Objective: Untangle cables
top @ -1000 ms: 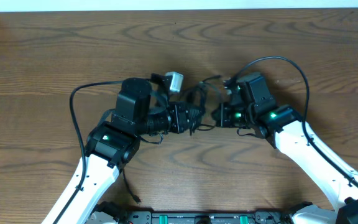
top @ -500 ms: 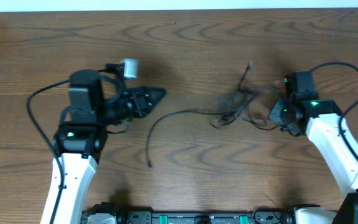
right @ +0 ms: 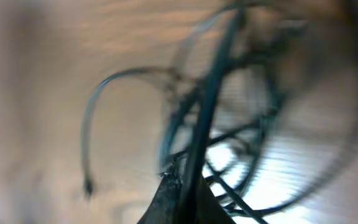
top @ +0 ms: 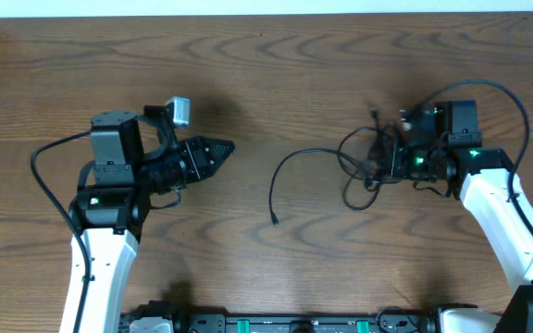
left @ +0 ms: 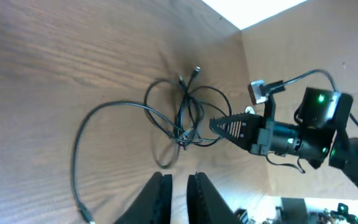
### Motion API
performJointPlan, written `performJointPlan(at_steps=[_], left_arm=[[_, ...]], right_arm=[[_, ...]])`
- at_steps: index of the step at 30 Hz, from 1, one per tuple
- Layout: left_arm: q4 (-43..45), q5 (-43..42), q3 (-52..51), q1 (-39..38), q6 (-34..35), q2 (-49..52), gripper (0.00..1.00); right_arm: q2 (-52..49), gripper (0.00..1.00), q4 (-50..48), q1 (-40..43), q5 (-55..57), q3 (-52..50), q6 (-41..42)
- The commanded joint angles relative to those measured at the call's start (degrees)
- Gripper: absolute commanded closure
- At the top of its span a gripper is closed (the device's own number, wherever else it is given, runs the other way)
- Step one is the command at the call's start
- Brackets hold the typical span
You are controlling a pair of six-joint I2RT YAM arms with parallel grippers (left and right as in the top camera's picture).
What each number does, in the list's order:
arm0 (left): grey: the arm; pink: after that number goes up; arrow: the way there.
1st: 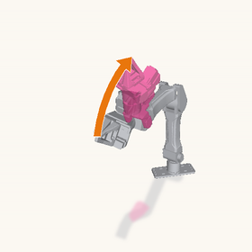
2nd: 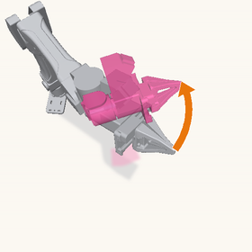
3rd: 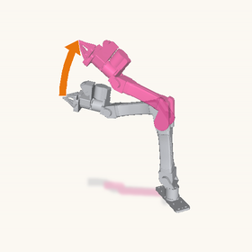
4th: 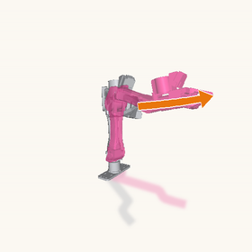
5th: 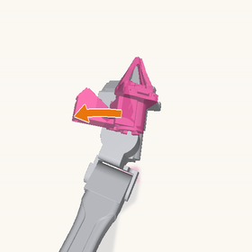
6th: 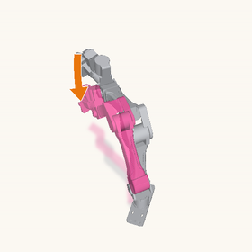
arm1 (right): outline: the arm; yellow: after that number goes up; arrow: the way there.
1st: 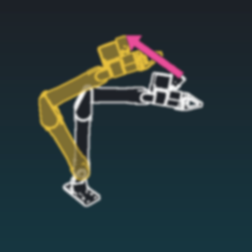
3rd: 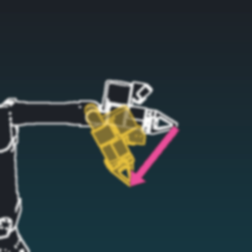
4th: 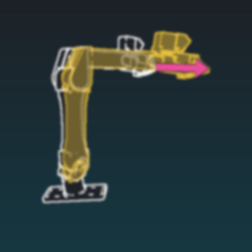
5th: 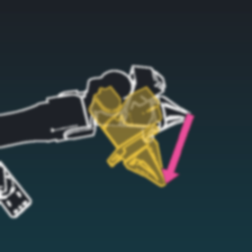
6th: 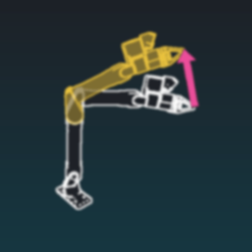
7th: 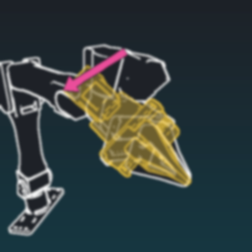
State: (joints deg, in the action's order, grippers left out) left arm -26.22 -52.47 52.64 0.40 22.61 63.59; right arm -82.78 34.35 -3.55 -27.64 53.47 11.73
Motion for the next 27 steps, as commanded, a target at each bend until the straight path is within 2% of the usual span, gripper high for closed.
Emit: performJointPlan(at_steps=[1, 2, 8, 9, 11, 13, 14, 16, 18, 20, 22, 23, 24, 27], left_arm=[[-0.90, -0.87, 0.57, -0.76, -2.73, -0.74, 0.83], [-0.94, -0.87, 0.35, -0.76, -2.75, -0.74, 0.78], [-0.98, -0.85, -0.85, -0.76, -3.76, -0.74, 0.70], [-1.03, -0.85, -0.90, -0.76, -3.76, -0.74, 0.67], [-1.03, -0.85, -0.90, -0.76, -3.78, -0.74, 0.63], [-1.05, -0.85, -0.90, -0.76, -3.76, -0.74, 0.61], [-1.05, -0.85, -0.90, -0.76, -3.76, -0.74, 0.61], [-1.03, -0.85, -0.90, -0.76, -3.78, -0.74, 0.59], [-1.05, -0.85, -0.90, -0.76, -3.78, -0.74, 0.57], [-1.05, -0.85, -0.90, -0.76, -3.76, -0.74, 0.56], [-1.05, -0.85, -0.90, -0.76, -3.78, -0.74, 0.55], [-1.05, -0.85, -0.90, -0.76, -3.78, -0.74, 0.54], [-1.16, -0.85, -0.90, -0.76, -3.76, -0.74, 0.54], [-1.62, -0.85, -0.90, -0.76, -3.78, -0.74, 0.51]], right_arm=[[0.00, 0.99, -0.33, -0.31, -19.47, -0.02, -16.35], [0.00, 0.99, -0.26, -0.31, -20.59, -0.02, -18.34], [0.00, 0.99, 0.37, -0.28, -29.16, -0.04, -26.38], [0.00, 0.99, 0.13, -0.28, -26.97, -0.04, -26.14], [0.00, 0.94, 0.00, -0.28, -14.08, -0.04, -21.51], [0.00, 0.89, 0.39, -0.28, 4.22, -0.04, -11.37], [0.00, 0.85, 0.94, -0.28, 12.63, -0.04, -6.40], [0.00, 0.67, 3.17, -0.28, 29.88, -0.04, 4.44], [0.00, 0.55, 5.35, -0.24, 37.94, -0.04, 11.13], [0.00, 0.46, 5.44, -0.24, 36.89, -0.04, 11.56], [0.00, 0.32, 4.87, -0.24, 35.06, -0.02, 11.17], [0.04, 0.12, 4.17, -0.24, 35.36, 0.00, 9.03], [0.07, 0.01, 3.98, -0.15, 36.96, 0.09, 8.33], [0.28, 0.01, 4.63, 0.28, 41.59, 1.22, 8.41]])
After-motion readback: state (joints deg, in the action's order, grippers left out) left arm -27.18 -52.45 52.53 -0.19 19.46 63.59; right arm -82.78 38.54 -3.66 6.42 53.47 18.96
